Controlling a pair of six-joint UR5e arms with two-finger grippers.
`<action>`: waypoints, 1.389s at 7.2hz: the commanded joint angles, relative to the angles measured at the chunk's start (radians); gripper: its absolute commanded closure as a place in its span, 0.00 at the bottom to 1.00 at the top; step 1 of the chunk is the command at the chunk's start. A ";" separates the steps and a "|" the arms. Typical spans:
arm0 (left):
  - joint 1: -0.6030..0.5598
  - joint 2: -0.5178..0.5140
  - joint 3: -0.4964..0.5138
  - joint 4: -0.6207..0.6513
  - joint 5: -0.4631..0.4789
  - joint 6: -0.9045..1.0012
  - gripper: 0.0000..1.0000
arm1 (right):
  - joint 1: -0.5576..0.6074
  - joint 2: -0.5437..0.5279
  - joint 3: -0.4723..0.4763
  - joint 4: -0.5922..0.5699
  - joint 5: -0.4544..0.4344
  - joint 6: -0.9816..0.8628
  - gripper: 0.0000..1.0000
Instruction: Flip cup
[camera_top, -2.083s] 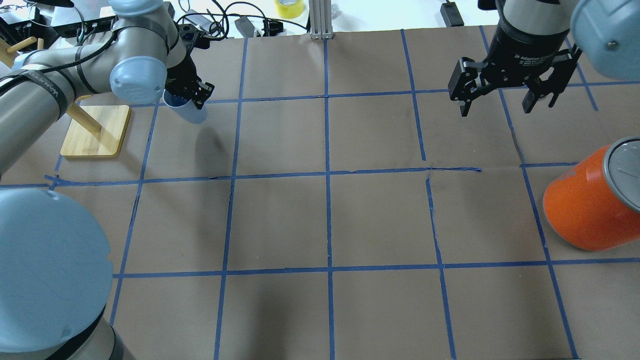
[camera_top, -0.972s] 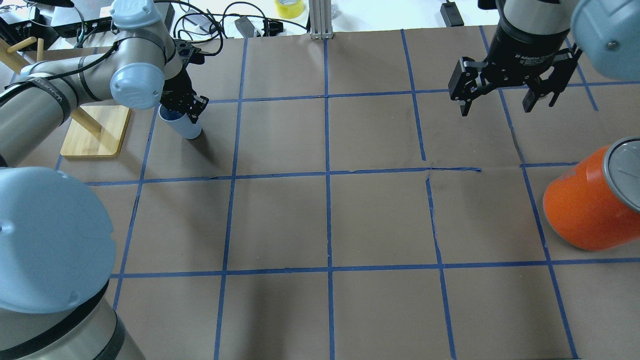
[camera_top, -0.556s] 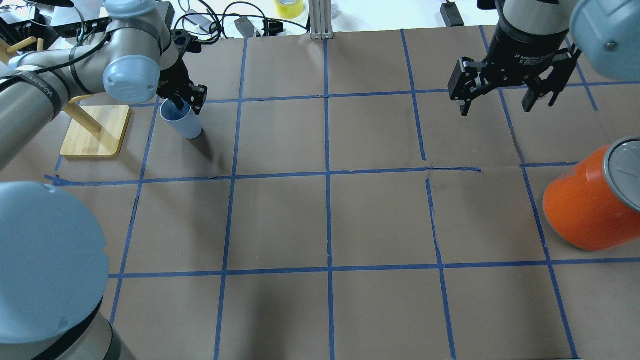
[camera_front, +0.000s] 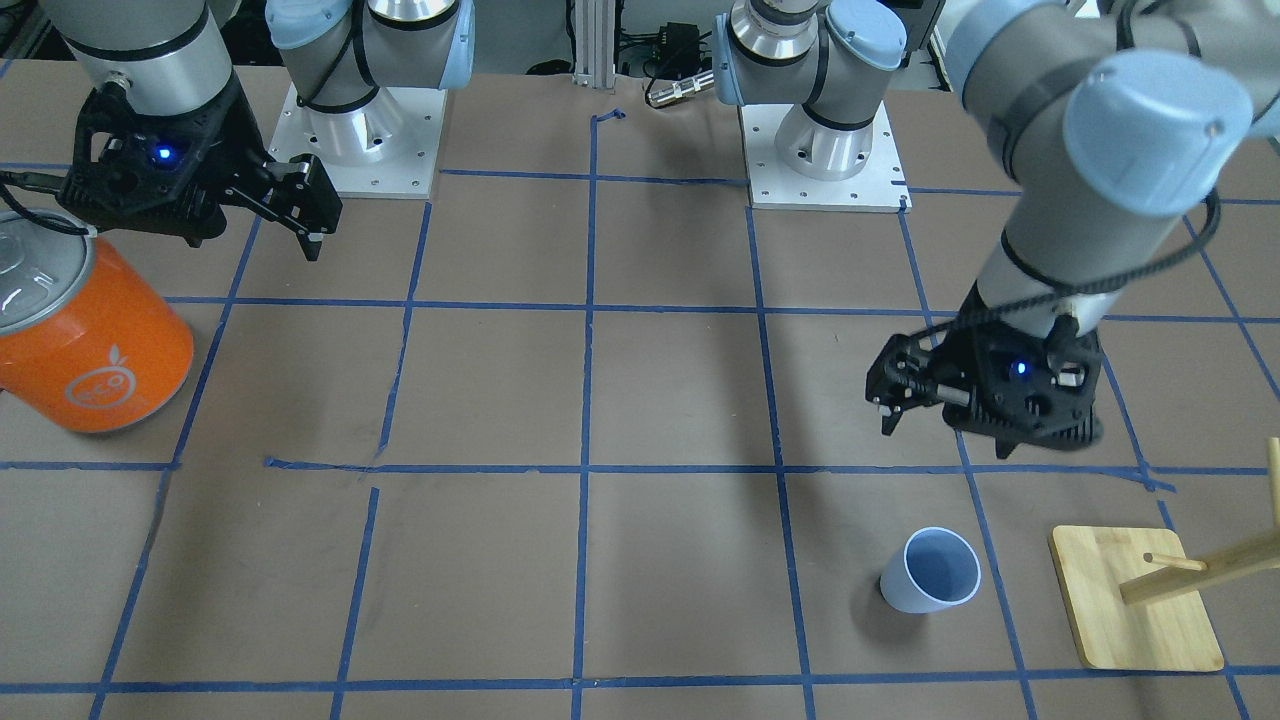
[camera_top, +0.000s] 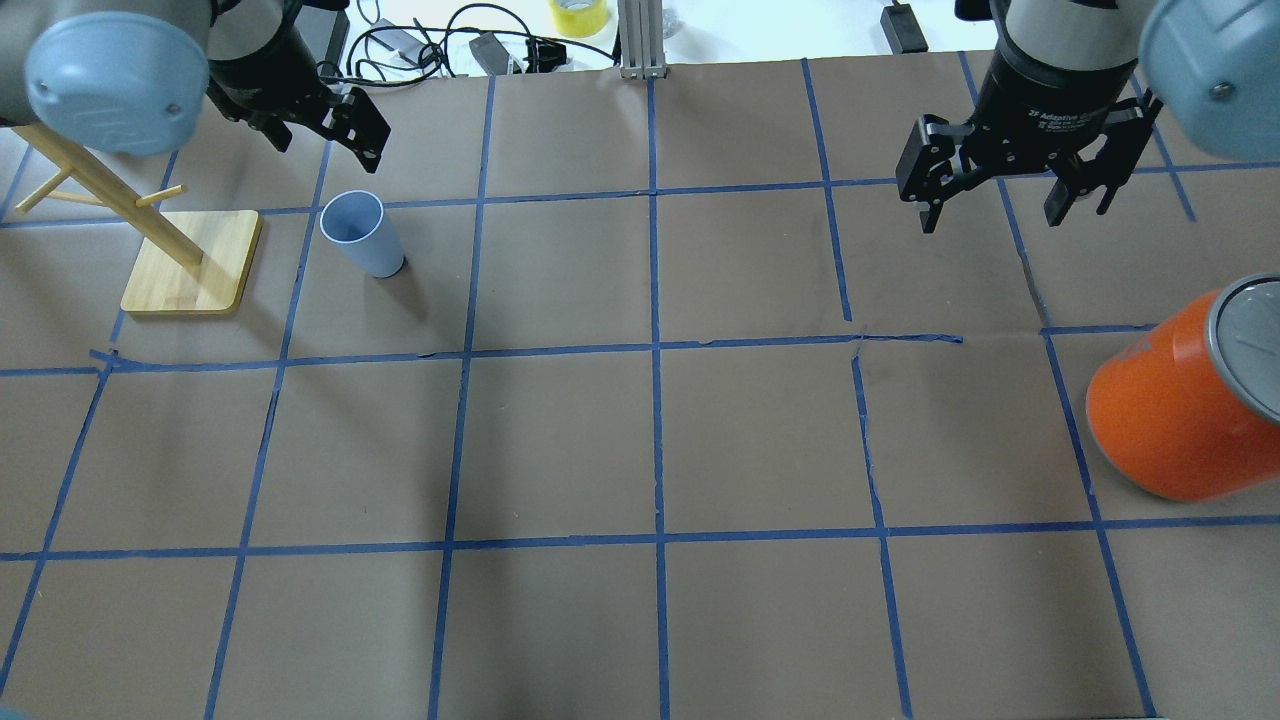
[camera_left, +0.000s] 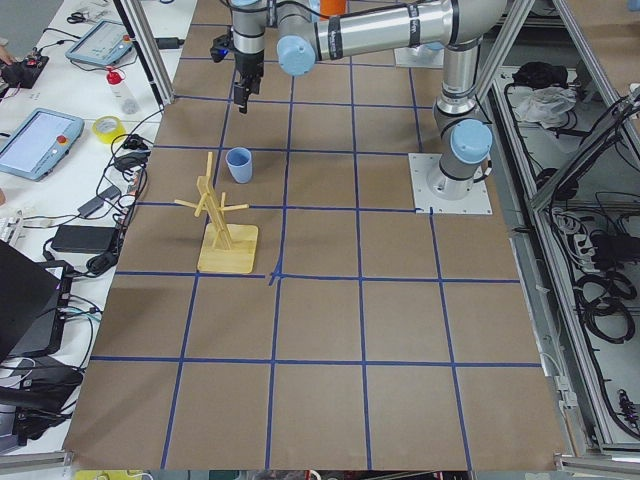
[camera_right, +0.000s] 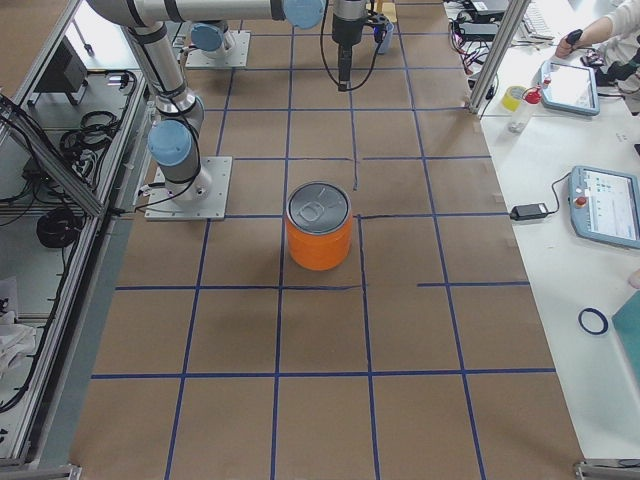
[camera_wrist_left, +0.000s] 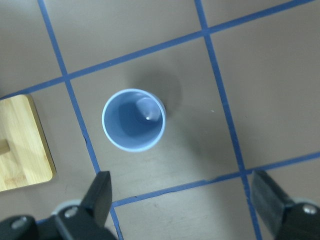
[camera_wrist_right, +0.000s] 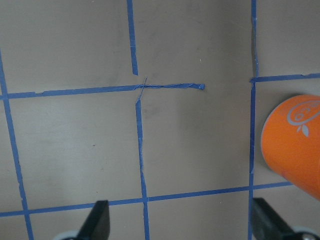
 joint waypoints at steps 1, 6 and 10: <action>-0.058 0.136 -0.003 -0.142 -0.003 -0.135 0.00 | 0.001 -0.001 0.000 0.000 0.000 0.001 0.00; -0.127 0.195 -0.024 -0.189 -0.009 -0.212 0.00 | 0.002 -0.001 0.000 -0.010 0.000 -0.002 0.00; -0.125 0.209 -0.070 -0.109 -0.059 -0.244 0.00 | 0.001 0.002 0.003 -0.015 -0.056 -0.011 0.00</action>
